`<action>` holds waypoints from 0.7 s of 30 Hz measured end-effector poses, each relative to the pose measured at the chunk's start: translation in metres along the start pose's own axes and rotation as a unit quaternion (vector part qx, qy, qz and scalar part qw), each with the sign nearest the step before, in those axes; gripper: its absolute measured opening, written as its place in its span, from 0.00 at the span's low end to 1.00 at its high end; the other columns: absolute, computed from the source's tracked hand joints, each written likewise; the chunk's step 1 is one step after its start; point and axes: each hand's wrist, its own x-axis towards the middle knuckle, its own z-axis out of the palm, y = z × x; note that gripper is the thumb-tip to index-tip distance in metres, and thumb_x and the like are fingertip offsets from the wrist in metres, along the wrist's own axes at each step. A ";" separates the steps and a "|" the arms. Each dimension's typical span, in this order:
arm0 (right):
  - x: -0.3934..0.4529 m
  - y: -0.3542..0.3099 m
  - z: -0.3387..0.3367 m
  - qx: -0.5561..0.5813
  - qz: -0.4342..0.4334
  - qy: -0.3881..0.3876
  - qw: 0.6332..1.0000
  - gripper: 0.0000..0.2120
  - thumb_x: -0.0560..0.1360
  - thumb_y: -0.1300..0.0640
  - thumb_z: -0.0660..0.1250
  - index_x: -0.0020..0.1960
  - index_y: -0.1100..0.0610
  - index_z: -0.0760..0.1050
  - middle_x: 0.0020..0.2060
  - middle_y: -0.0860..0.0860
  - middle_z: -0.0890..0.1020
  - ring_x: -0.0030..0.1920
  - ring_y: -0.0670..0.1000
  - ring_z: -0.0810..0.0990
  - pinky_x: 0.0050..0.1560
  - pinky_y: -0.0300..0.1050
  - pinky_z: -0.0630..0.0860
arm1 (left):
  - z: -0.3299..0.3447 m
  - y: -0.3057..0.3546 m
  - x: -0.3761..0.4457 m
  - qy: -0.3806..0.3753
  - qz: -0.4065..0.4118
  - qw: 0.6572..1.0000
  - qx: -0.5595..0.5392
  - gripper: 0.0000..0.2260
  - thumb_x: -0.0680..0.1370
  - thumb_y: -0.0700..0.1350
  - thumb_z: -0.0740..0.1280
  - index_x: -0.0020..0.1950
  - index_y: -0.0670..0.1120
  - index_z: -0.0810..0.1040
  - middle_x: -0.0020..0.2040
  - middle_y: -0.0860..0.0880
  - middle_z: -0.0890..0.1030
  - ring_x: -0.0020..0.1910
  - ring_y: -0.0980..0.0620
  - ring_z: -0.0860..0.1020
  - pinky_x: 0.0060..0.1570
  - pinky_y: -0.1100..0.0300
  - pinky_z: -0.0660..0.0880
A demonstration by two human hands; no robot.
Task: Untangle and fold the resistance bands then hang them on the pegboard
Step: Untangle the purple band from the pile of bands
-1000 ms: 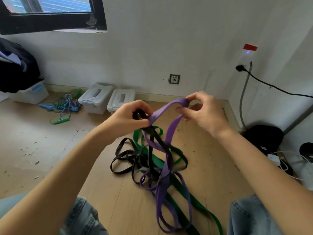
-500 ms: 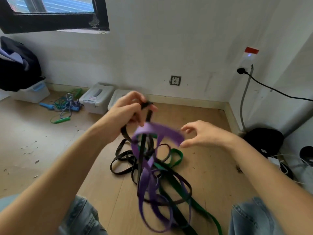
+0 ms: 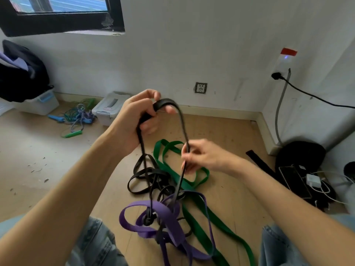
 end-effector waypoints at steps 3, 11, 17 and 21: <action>-0.005 -0.015 -0.025 0.275 -0.101 0.117 0.949 0.03 0.76 0.61 0.61 0.49 0.61 0.71 0.42 0.57 0.84 0.43 0.52 0.84 0.44 0.42 0.81 | -0.010 -0.012 0.000 0.024 -0.052 0.963 0.263 0.11 0.74 0.35 0.61 0.55 0.45 0.71 0.41 0.49 0.82 0.21 0.59 0.67 0.19 0.69 0.64; -0.016 -0.025 -0.047 0.505 -0.186 0.245 0.806 0.08 0.77 0.69 0.58 0.49 0.62 0.74 0.42 0.57 0.85 0.45 0.53 0.84 0.44 0.39 0.80 | 0.003 -0.073 -0.008 -0.203 -0.249 0.887 0.331 0.07 0.78 0.43 0.63 0.51 0.45 0.80 0.43 0.52 0.83 0.31 0.61 0.76 0.32 0.69 0.73; -0.021 -0.001 -0.025 0.037 0.039 -0.068 0.996 0.30 0.73 0.59 0.67 0.72 0.49 0.61 0.66 0.43 0.70 0.58 0.43 0.76 0.52 0.38 0.78 | 0.005 -0.012 0.007 -0.135 -0.063 0.984 -0.097 0.08 0.77 0.44 0.61 0.49 0.42 0.76 0.39 0.49 0.82 0.24 0.61 0.72 0.24 0.73 0.69; -0.008 -0.003 0.015 0.069 -0.001 -0.073 0.995 0.09 0.76 0.61 0.63 0.56 0.60 0.77 0.50 0.53 0.82 0.45 0.47 0.83 0.45 0.38 0.79 | 0.010 -0.012 0.005 -0.033 -0.054 0.998 -0.025 0.12 0.76 0.49 0.62 0.52 0.41 0.76 0.42 0.48 0.84 0.23 0.60 0.69 0.21 0.72 0.66</action>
